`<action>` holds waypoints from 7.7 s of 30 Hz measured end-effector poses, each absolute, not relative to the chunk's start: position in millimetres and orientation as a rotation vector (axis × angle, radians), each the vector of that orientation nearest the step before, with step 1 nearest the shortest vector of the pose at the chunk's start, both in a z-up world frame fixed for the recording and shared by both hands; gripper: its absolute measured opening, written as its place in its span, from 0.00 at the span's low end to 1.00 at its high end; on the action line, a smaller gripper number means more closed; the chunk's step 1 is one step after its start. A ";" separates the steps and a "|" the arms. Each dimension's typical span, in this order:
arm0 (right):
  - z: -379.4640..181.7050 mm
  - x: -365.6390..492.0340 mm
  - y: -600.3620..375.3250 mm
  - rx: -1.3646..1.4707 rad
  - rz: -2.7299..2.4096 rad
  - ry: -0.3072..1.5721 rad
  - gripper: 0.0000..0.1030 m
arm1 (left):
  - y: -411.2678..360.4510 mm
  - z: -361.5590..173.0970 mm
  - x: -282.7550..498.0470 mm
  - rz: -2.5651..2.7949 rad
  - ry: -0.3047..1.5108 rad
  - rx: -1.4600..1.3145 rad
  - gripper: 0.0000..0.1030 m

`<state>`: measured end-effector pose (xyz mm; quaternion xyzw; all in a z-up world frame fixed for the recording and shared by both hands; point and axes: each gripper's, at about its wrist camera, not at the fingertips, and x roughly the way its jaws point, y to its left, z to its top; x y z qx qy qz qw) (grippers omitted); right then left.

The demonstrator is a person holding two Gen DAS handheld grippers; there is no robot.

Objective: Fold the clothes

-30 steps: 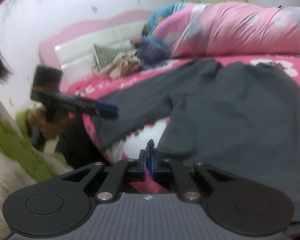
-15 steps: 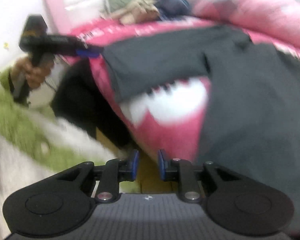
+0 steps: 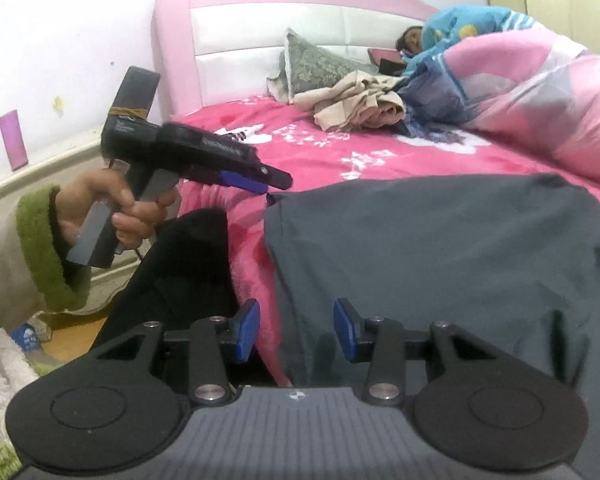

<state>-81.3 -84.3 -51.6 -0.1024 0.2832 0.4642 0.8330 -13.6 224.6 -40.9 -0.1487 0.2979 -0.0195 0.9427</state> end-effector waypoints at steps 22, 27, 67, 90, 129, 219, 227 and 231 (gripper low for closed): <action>-72.3 -66.7 -101.6 -0.114 0.787 0.694 0.42 | 294.0 -57.6 -30.5 -0.106 0.616 -0.558 0.01; -67.1 -68.2 -96.9 -0.139 0.796 0.655 0.42 | 299.5 -52.8 -41.6 -0.080 0.591 -0.567 0.08; -18.3 44.5 -153.4 0.442 0.757 0.852 0.47 | 224.0 -28.4 -0.5 0.073 0.556 -0.112 0.73; -34.1 282.2 -38.3 0.515 0.321 1.111 0.68 | 229.8 -27.5 -24.6 -0.250 0.516 -0.361 0.00; -7.4 257.1 -363.8 0.521 0.337 0.772 0.01 | -144.4 36.7 45.6 -1.272 0.599 -0.293 0.00; -34.2 -174.3 -465.3 0.752 -0.067 0.358 0.02 | -35.1 -39.7 -11.9 -0.790 0.931 -0.646 0.03; -91.3 -167.6 -493.3 0.884 -0.168 0.513 0.04 | -49.7 -81.5 -2.4 -0.753 1.129 -0.533 0.08; -93.0 -171.9 -497.3 0.897 -0.206 0.521 0.09 | -43.5 -79.3 -7.2 -0.758 1.097 -0.500 0.38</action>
